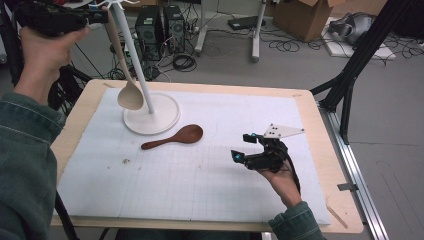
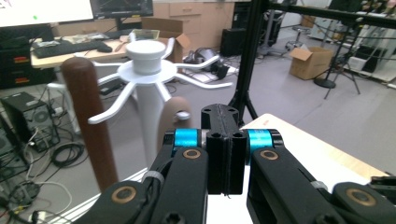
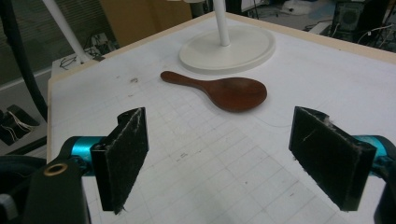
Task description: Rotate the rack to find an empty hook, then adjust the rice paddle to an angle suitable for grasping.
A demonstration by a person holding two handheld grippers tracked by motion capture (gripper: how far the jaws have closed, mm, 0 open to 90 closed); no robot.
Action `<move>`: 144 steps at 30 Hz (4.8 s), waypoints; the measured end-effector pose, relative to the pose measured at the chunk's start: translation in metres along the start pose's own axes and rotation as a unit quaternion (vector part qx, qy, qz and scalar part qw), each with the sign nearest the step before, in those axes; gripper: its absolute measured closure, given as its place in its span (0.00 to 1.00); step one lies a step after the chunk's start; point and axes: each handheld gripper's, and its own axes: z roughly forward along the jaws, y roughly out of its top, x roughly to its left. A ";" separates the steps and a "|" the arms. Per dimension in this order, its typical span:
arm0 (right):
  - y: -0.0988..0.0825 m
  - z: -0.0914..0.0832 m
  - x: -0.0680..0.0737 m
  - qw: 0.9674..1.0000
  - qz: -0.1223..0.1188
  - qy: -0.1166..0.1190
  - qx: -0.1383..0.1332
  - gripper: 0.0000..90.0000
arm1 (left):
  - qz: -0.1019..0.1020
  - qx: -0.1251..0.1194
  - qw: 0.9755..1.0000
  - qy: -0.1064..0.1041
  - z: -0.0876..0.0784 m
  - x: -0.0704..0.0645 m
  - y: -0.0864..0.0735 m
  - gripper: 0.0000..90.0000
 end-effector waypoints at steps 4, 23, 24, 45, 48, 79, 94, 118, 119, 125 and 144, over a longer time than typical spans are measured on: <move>0.000 -0.001 0.000 1.000 0.005 -0.001 0.000 0.21 | -0.007 -0.004 1.000 0.008 0.000 0.005 0.000 1.00; 0.002 0.003 0.001 1.000 -0.001 0.002 0.003 0.21 | -0.002 -0.008 1.000 0.007 -0.011 0.004 0.000 1.00; 0.002 0.003 0.001 1.000 -0.002 0.002 0.004 0.21 | -0.002 -0.008 1.000 0.005 -0.010 0.003 0.000 1.00; 0.002 0.004 0.000 1.000 -0.002 0.002 0.002 0.21 | -0.017 -0.020 0.999 0.029 -0.003 0.007 -0.001 1.00; 0.002 0.004 0.000 1.000 -0.001 0.002 0.003 0.21 | -0.012 -0.018 1.000 0.018 -0.004 0.006 -0.001 0.99; 0.005 0.012 0.004 1.000 -0.007 -0.004 0.027 0.21 | 0.036 0.027 0.996 -0.082 -0.012 -0.018 -0.076 0.62; -0.008 0.010 0.006 1.000 -0.002 -0.013 0.027 0.21 | 0.031 0.036 0.995 -0.087 -0.004 -0.021 -0.136 0.55; -0.019 0.007 0.009 0.999 -0.006 -0.022 0.038 0.21 | 0.051 0.073 0.989 -0.114 0.020 -0.031 -0.219 0.50; -0.019 0.008 0.009 0.999 -0.007 -0.021 0.039 0.21 | 0.051 0.074 0.989 -0.115 0.021 -0.031 -0.221 0.50; -0.022 0.007 0.008 0.999 -0.006 -0.023 0.042 0.21 | 0.053 0.087 0.988 -0.117 0.031 -0.032 -0.239 0.53; -0.027 0.006 0.003 0.999 -0.002 -0.022 0.046 0.21 | 0.068 0.136 0.978 -0.142 0.084 -0.029 -0.287 0.58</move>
